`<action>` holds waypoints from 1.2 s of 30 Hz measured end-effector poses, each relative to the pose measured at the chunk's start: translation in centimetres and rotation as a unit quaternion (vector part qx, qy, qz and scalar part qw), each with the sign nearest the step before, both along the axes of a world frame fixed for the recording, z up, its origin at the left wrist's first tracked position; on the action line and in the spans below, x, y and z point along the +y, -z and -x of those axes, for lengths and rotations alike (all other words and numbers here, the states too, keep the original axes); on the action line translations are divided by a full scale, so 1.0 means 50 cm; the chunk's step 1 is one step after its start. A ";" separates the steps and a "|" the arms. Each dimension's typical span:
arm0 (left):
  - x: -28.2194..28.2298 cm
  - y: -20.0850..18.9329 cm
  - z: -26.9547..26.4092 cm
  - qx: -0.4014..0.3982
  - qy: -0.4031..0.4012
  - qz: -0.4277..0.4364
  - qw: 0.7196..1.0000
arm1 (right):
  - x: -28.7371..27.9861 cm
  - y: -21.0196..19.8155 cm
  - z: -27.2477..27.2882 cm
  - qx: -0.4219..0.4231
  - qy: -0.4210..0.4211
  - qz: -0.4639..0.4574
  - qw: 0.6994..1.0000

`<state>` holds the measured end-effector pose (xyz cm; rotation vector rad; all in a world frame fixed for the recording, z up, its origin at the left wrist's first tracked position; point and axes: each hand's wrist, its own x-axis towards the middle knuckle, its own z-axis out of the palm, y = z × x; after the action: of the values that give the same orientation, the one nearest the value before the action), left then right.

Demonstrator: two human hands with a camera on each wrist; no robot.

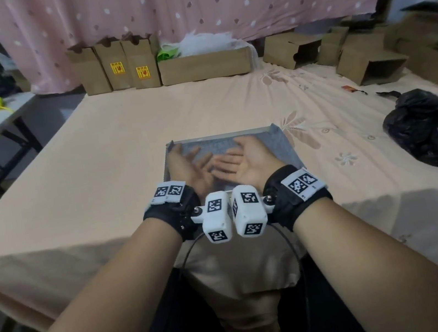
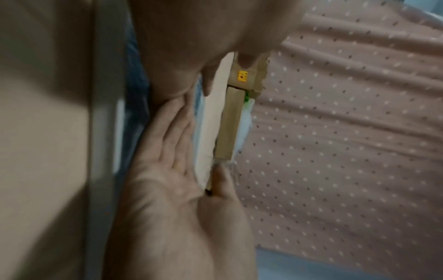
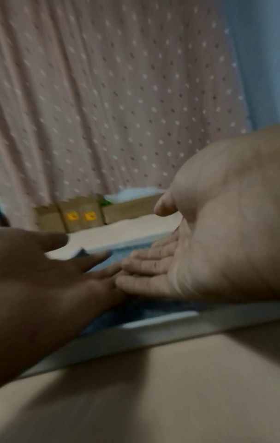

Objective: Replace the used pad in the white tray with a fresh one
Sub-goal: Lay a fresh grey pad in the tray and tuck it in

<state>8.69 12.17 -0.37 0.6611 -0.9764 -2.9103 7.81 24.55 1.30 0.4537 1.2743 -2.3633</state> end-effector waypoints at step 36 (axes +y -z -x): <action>-0.055 -0.057 -0.029 0.017 0.395 0.892 0.217 | 0.110 -0.007 0.003 0.281 -0.280 -0.751 0.528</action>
<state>10.15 9.44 2.47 -0.3318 -3.4642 0.2575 7.66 30.07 1.63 -0.3683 2.9135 -0.2712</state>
